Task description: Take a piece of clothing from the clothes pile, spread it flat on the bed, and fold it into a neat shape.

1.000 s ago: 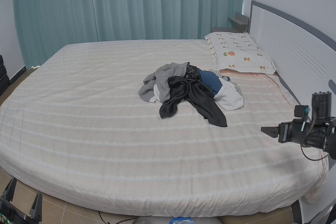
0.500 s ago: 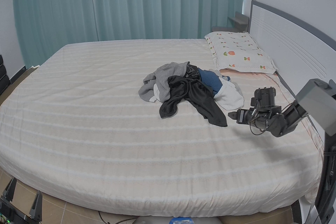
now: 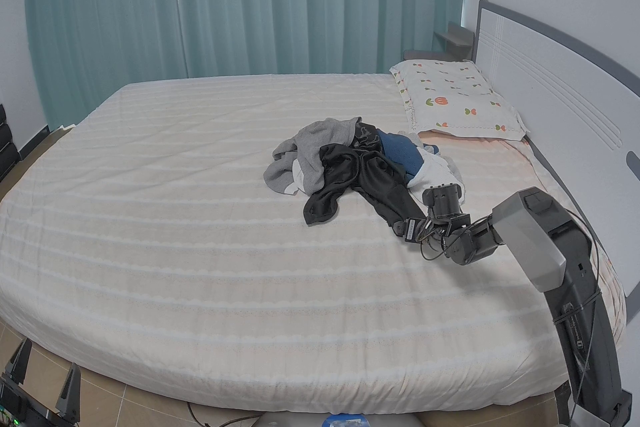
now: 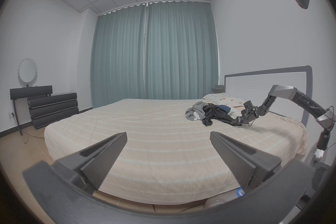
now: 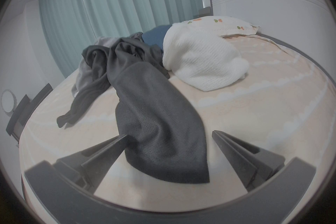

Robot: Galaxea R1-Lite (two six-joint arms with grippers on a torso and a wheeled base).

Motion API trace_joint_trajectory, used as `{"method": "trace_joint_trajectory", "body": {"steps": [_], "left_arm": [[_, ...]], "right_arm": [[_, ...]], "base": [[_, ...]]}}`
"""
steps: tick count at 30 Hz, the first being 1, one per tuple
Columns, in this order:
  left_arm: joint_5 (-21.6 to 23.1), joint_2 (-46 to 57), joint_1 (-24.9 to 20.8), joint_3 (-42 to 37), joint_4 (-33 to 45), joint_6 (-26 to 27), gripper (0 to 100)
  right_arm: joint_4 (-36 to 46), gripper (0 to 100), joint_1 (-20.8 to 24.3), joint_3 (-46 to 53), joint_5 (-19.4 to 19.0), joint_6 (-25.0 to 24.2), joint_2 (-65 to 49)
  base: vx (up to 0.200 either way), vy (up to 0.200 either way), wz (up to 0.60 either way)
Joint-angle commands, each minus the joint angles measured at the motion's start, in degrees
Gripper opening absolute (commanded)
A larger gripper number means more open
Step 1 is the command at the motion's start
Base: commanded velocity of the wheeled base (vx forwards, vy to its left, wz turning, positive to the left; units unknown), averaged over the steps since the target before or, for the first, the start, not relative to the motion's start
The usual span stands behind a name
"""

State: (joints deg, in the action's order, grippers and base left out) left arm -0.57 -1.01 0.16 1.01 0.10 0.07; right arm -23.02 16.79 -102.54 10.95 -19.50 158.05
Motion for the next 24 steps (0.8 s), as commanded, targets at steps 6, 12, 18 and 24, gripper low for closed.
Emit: {"method": "trace_joint_trajectory", "body": {"steps": [6,12,18,24], "left_arm": [[-0.04,0.75,0.02,-0.92,-0.01,0.01,100],[-0.04,0.75,0.02,-0.92,-0.01,0.01,100],[-0.04,0.75,0.02,-0.92,-0.01,0.01,100],[-0.04,0.75,0.02,-0.92,-0.01,0.01,100]], "right_arm": [[1.39,0,0.79,-4.78,0.48,-0.53,3.84],[1.31,0,0.88,-3.55,1.09,-1.06,-0.20],[1.22,0,0.88,4.10,1.01,-1.15,-5.03],[-4.05,0,0.44,12.10,-0.22,-2.64,-10.39]], "base": [[0.000,0.000,0.00],[0.000,0.000,0.00],[0.000,0.000,0.00],[0.000,0.000,0.00]]}}
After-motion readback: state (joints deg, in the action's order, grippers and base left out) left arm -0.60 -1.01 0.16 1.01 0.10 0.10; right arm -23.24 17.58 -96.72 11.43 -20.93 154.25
